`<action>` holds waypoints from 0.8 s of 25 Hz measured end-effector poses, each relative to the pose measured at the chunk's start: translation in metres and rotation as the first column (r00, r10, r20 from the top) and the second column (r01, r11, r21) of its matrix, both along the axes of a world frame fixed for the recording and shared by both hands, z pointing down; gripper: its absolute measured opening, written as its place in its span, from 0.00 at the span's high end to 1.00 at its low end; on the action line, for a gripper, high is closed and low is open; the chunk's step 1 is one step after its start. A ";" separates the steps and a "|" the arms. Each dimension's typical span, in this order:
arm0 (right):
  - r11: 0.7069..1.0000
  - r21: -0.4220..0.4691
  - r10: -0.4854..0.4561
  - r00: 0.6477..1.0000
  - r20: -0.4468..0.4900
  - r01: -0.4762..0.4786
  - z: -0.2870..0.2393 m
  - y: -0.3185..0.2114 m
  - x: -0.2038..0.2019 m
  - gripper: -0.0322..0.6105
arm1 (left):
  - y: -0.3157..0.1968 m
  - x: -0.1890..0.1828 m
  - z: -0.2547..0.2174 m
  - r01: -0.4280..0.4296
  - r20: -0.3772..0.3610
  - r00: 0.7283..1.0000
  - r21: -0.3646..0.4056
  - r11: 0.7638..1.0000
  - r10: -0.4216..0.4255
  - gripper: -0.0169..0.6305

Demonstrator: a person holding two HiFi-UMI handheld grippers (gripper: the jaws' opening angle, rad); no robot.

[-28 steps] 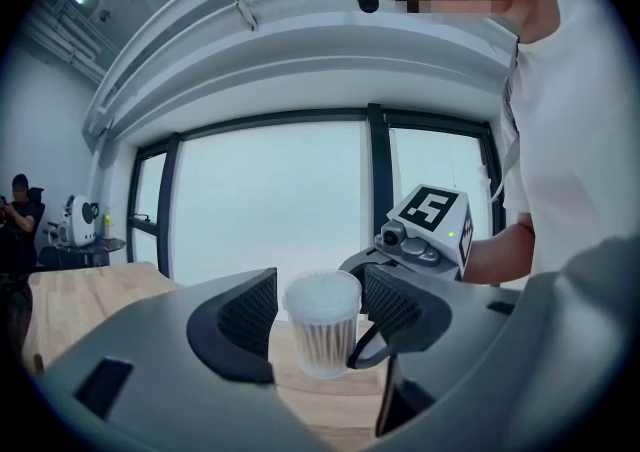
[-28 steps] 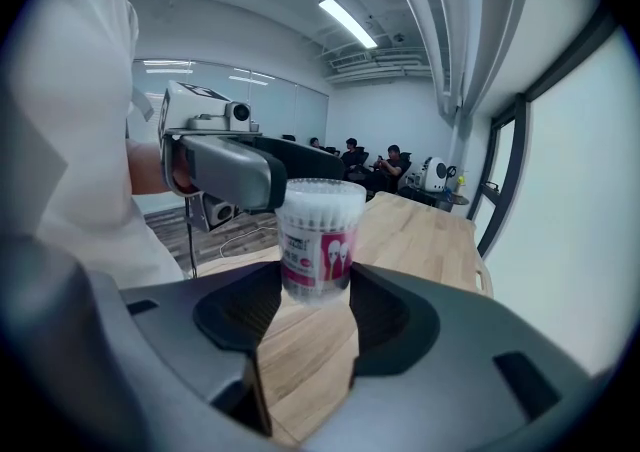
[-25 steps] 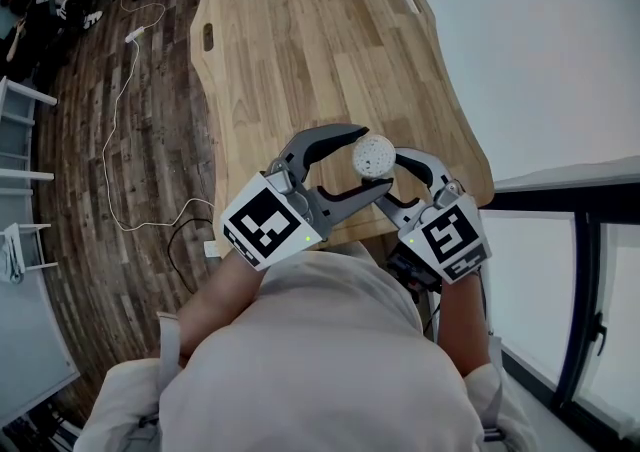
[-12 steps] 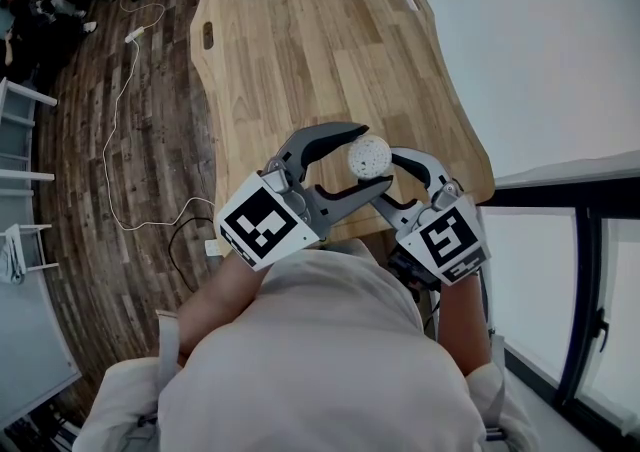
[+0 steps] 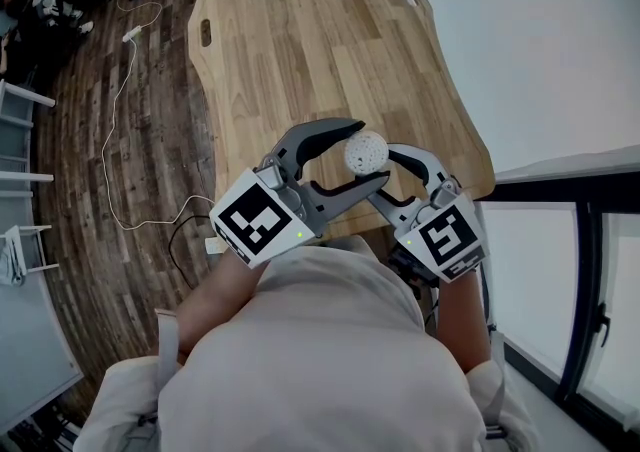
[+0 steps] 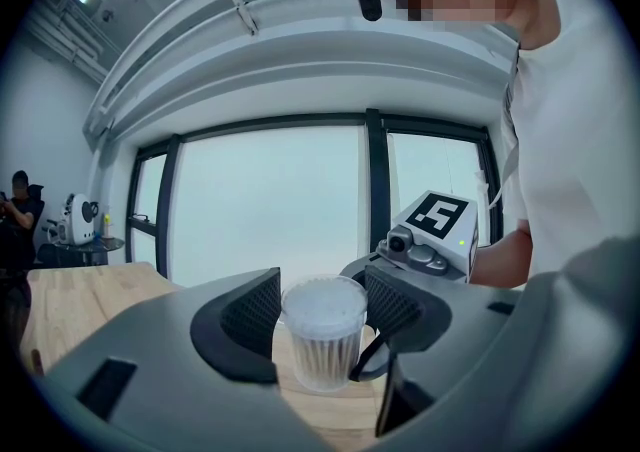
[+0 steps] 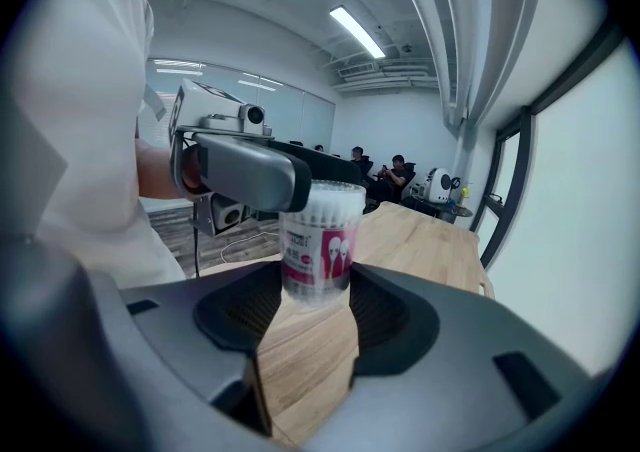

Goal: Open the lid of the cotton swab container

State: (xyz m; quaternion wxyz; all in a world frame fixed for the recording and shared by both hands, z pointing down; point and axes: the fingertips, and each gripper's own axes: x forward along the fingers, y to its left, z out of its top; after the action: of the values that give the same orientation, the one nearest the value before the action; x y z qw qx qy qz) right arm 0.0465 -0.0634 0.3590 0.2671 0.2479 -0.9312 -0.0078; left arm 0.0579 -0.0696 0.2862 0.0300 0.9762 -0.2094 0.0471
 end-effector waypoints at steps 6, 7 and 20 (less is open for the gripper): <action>1.000 0.009 0.012 1.000 0.016 -0.012 -0.001 0.000 0.001 0.60 | 0.000 0.001 0.000 -0.010 -0.003 1.000 -0.010 1.000 0.010 0.57; 1.000 0.013 0.013 1.000 0.017 -0.013 0.000 0.000 0.001 0.60 | 0.000 0.001 -0.001 -0.012 -0.012 1.000 -0.019 1.000 0.012 0.57; 0.999 0.030 0.025 1.000 0.007 -0.026 0.002 -0.001 0.004 0.60 | -0.002 0.002 -0.002 -0.024 -0.084 0.996 -0.091 0.996 0.017 0.56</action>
State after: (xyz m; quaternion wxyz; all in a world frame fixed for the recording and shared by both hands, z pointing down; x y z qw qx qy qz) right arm 0.0508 -0.0640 0.3606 0.2605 0.2637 -0.9286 -0.0174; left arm 0.0598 -0.0712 0.2837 0.0832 0.9770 -0.1954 0.0166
